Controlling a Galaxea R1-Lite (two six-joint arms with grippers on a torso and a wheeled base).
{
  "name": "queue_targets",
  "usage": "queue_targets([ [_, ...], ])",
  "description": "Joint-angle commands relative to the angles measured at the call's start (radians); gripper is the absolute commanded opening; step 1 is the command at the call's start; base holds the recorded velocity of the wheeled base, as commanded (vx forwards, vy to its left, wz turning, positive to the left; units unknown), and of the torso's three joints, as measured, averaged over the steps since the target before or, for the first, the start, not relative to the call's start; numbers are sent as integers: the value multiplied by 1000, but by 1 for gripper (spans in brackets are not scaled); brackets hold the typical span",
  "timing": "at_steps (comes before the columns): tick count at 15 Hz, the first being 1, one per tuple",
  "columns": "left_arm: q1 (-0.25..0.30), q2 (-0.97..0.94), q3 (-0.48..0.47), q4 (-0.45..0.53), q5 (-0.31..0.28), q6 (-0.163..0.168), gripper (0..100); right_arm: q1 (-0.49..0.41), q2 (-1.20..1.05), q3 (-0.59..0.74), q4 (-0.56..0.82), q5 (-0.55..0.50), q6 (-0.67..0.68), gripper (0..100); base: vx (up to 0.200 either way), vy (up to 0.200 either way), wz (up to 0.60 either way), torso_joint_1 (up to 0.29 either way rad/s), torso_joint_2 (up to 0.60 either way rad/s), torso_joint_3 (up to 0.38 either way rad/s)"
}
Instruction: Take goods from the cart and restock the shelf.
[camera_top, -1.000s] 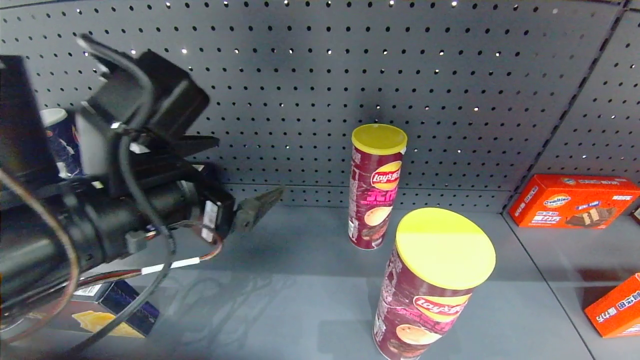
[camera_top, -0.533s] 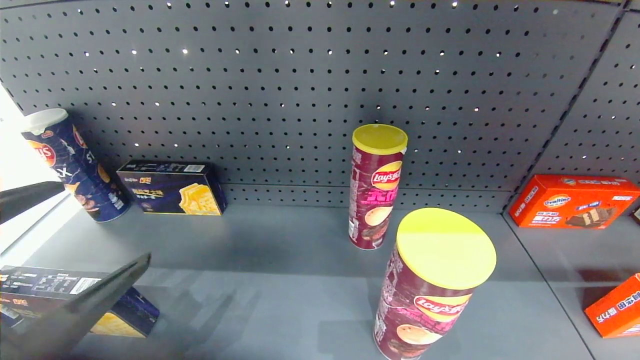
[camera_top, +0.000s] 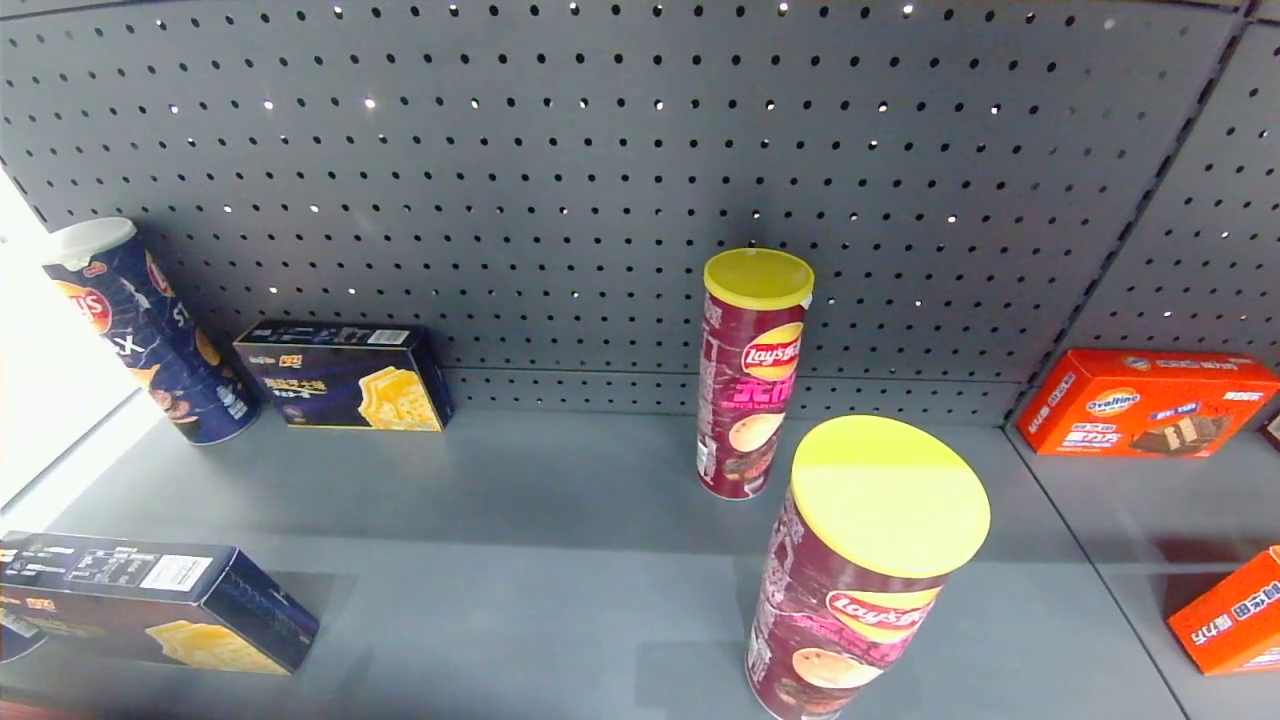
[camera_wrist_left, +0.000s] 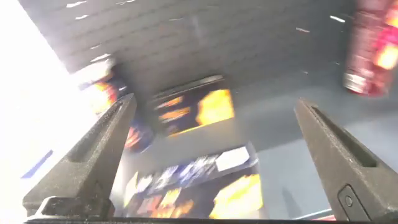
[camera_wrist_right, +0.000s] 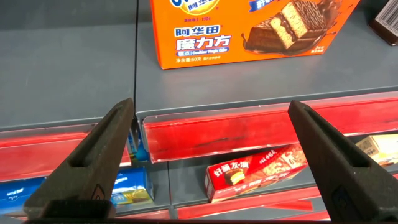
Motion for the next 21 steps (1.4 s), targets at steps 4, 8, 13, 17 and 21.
queue_targets([
  [4, 226, -302, 221, 149, -257, -143, 100, 0, 1, 0, 0, 1, 0, 100, 0, 0, 0, 0, 0, 0],
  [8, 299, -302, 425, 187, -317, -129, 100, 0, 1, 0, 0, 1, 0, 100, 0, 0, 0, 0, 0, 0],
  [13, 417, -285, 438, 155, -322, -209, 100, 0, 1, 0, 0, 1, 0, 100, 0, 0, 0, 0, 0, 0],
  [17, 422, -380, 442, 137, -319, -211, 100, 0, 1, 0, 0, -1, 0, 100, 0, 0, 0, 0, 0, 0],
  [21, 422, -382, 442, 137, -319, -338, 100, 0, 1, 0, 0, -1, 0, 100, 0, 0, 0, 0, 0, 0],
])
